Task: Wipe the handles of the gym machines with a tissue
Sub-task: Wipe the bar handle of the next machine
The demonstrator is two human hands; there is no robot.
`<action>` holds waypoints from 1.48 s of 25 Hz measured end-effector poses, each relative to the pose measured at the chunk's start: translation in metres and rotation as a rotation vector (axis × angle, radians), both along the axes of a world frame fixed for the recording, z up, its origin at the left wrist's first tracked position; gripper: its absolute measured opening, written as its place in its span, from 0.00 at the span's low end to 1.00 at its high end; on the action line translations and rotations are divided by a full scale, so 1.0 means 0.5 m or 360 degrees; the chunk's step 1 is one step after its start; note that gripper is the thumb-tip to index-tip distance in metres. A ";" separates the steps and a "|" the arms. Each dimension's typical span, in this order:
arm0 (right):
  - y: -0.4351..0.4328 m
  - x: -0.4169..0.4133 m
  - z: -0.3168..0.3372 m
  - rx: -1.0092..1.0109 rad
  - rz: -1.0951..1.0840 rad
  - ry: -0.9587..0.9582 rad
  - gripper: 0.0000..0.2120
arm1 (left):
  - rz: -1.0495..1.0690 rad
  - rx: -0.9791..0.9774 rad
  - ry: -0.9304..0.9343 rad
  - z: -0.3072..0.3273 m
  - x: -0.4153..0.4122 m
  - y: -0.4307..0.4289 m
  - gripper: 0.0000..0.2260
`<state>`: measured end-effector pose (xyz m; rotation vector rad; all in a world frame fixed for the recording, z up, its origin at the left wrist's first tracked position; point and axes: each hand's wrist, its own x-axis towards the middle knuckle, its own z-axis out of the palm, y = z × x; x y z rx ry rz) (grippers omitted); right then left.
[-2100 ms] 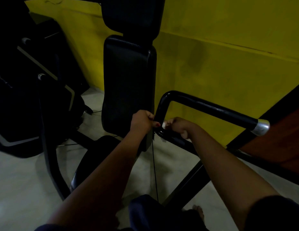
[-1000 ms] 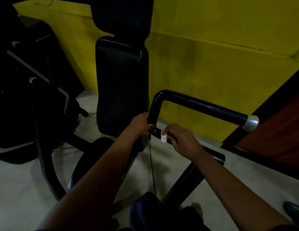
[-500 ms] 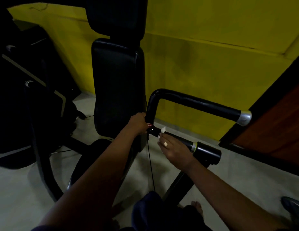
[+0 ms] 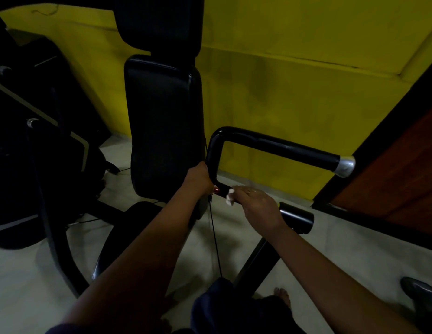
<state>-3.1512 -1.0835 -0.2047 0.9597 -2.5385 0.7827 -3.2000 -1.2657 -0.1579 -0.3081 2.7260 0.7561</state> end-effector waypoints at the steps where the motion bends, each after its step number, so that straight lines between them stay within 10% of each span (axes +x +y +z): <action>1: 0.016 0.013 -0.004 -0.0034 -0.0062 0.0052 0.13 | 0.0009 -0.0008 0.0002 0.000 0.003 0.001 0.26; 17: 0.023 -0.144 0.044 -0.0262 -0.0471 -0.1637 0.05 | 0.0039 0.0006 0.0080 0.010 0.016 0.005 0.22; 25: 0.000 -0.211 -0.006 0.0015 0.0149 -0.2879 0.12 | 0.0071 -0.0050 0.0006 0.002 0.015 0.015 0.22; 37: -0.041 -0.202 0.000 -0.0355 -0.0056 -0.2882 0.10 | 0.0070 -0.0029 -0.0037 0.004 0.016 0.013 0.24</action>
